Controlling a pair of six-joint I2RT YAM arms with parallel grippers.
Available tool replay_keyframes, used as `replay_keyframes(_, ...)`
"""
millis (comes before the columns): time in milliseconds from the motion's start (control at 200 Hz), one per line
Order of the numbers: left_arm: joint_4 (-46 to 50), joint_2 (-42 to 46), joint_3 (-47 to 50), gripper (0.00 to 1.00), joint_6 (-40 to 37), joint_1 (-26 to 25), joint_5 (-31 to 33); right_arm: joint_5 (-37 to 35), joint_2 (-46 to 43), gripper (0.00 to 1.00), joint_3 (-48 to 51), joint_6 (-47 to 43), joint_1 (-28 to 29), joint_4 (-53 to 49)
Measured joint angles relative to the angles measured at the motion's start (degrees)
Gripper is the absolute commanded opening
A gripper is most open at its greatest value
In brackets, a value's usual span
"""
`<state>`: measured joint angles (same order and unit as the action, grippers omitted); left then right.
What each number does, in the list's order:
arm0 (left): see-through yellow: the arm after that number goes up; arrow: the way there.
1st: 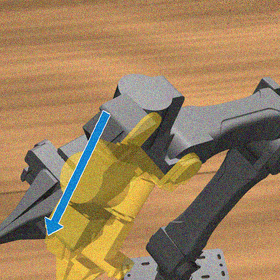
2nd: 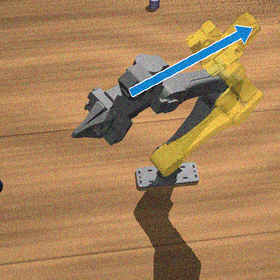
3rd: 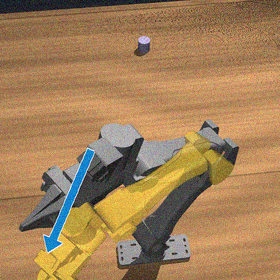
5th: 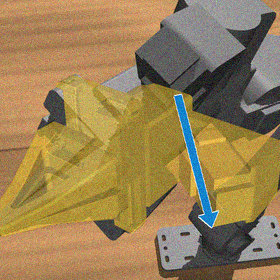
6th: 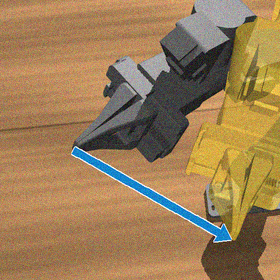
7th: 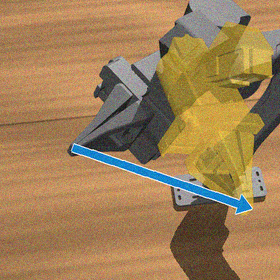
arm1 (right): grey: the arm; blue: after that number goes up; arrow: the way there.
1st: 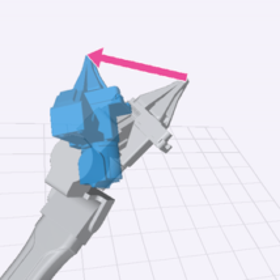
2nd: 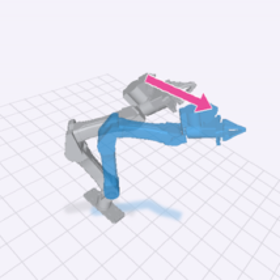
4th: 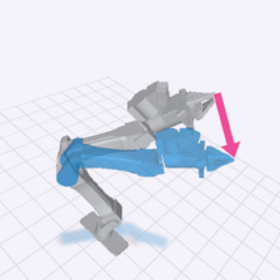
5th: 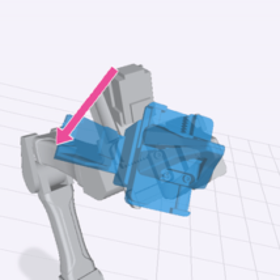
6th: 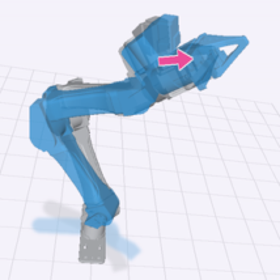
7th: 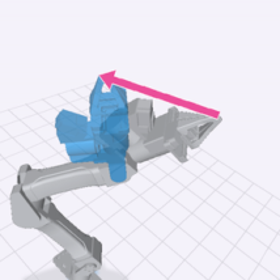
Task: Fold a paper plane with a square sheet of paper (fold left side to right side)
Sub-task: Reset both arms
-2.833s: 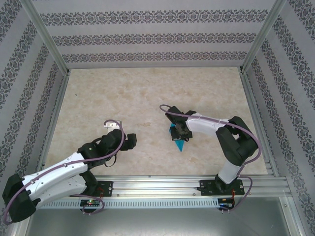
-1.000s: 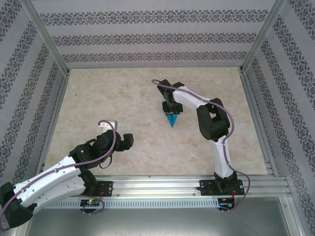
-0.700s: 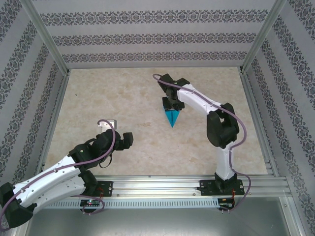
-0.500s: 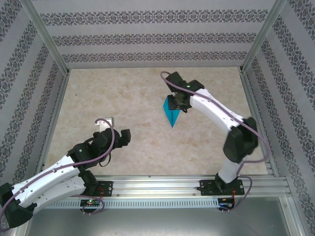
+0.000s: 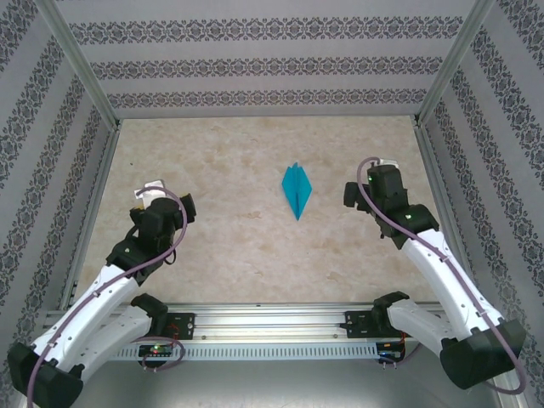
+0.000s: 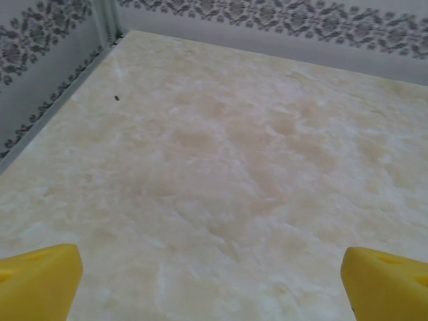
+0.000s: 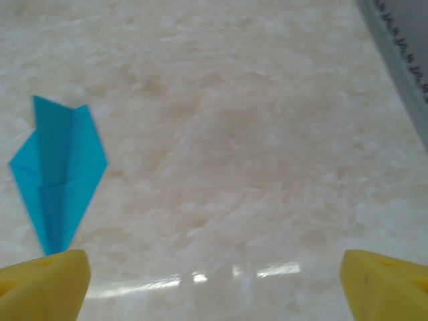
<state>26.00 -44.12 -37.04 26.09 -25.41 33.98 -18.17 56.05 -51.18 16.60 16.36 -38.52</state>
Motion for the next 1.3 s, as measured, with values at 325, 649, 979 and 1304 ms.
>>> replay_keyframes(325,-12.4,-3.4,6.6,1.0,-3.5,12.0,0.6,0.6,8.0,0.98,16.4,1.7,-13.3,24.1)
replay_keyframes(649,-28.6,-10.2,12.8,1.0,-13.5,14.7,-0.3,2.4,17.4,0.98,20.5,-6.0,-17.2,50.4)
replay_keyframes(979,-49.0,-23.6,16.2,1.0,-18.0,19.1,-9.5,9.9,28.2,0.98,26.3,-14.0,-17.2,76.1)
replay_keyframes(1304,-73.9,-44.1,17.9,1.0,-23.2,19.8,-19.6,12.8,30.4,0.98,29.2,-15.2,-17.3,86.0)
